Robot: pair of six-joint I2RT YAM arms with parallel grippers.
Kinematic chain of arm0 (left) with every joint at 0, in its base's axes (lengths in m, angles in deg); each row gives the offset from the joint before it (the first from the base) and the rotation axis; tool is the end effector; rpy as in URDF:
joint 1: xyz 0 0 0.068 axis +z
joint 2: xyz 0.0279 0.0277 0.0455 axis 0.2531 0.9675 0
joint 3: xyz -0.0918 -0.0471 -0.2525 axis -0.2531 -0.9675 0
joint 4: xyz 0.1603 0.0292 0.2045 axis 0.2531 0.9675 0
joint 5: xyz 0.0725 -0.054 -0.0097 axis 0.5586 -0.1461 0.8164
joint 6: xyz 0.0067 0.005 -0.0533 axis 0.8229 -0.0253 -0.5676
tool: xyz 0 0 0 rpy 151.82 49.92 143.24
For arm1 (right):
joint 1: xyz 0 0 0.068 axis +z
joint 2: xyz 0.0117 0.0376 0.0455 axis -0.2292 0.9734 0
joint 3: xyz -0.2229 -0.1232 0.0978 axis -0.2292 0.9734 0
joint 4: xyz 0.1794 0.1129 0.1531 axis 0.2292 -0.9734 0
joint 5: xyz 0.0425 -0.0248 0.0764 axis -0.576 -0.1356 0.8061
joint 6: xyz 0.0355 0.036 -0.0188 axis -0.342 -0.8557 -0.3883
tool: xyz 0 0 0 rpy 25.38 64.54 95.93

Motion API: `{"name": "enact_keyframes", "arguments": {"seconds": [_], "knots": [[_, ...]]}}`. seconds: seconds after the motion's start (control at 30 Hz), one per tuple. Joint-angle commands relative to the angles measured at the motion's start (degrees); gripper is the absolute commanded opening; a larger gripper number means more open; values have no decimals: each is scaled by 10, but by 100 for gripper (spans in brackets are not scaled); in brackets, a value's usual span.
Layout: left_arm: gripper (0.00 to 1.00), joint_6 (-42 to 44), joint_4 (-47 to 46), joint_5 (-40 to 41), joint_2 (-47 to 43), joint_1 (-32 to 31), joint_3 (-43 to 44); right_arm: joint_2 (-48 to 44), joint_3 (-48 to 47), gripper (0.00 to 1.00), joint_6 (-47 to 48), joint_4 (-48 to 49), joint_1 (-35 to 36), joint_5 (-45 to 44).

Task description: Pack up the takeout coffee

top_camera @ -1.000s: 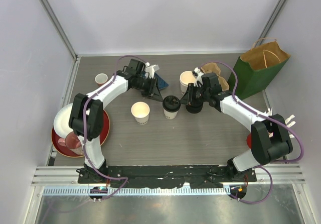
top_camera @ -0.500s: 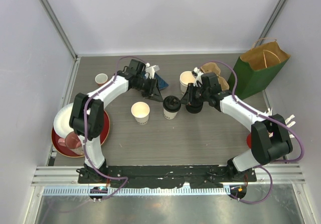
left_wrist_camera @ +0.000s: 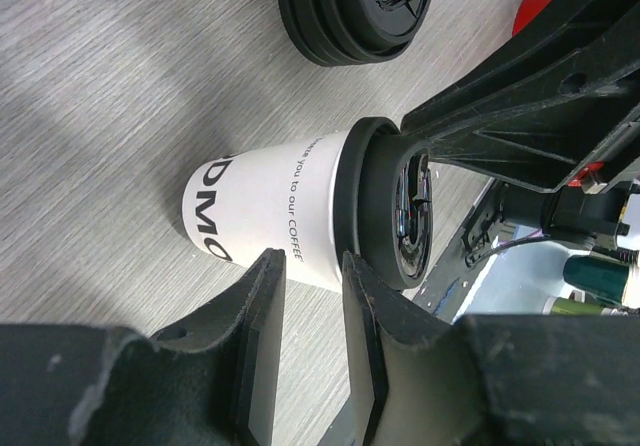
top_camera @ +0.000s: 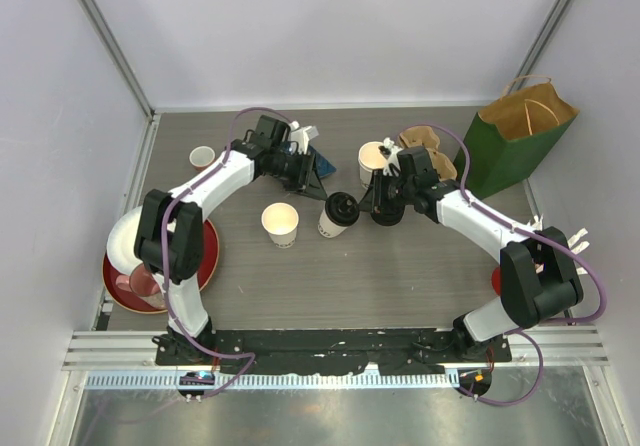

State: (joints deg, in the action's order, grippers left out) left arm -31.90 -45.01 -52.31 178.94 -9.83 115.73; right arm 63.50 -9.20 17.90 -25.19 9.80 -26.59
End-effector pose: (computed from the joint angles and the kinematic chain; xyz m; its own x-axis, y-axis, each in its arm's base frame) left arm 0.3552 -0.1879 0.2468 -0.8998 0.1614 -0.4053 0.4169 0.5918 -0.6899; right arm 0.2867 0.1368 0.2299 -0.8190 0.0379 -0.5726 -0.3278 0.7881 0.5210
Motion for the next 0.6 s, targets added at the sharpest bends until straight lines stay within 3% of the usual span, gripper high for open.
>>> {"name": "enact_keyframes", "arguments": {"seconds": [0.0, 0.33, 0.57], "knots": [[34, -6, -7, 8, -15, 8, 7, -11, -28, 23, 4, 6, 9, -5], [38, 7, 1, 28, -31, 21, 3, 0, -53, 23, 5, 6, 27, -9], [31, 14, 11, -1, -32, 21, -35, 6, -52, 23, 6, 3, 28, -14]]}}
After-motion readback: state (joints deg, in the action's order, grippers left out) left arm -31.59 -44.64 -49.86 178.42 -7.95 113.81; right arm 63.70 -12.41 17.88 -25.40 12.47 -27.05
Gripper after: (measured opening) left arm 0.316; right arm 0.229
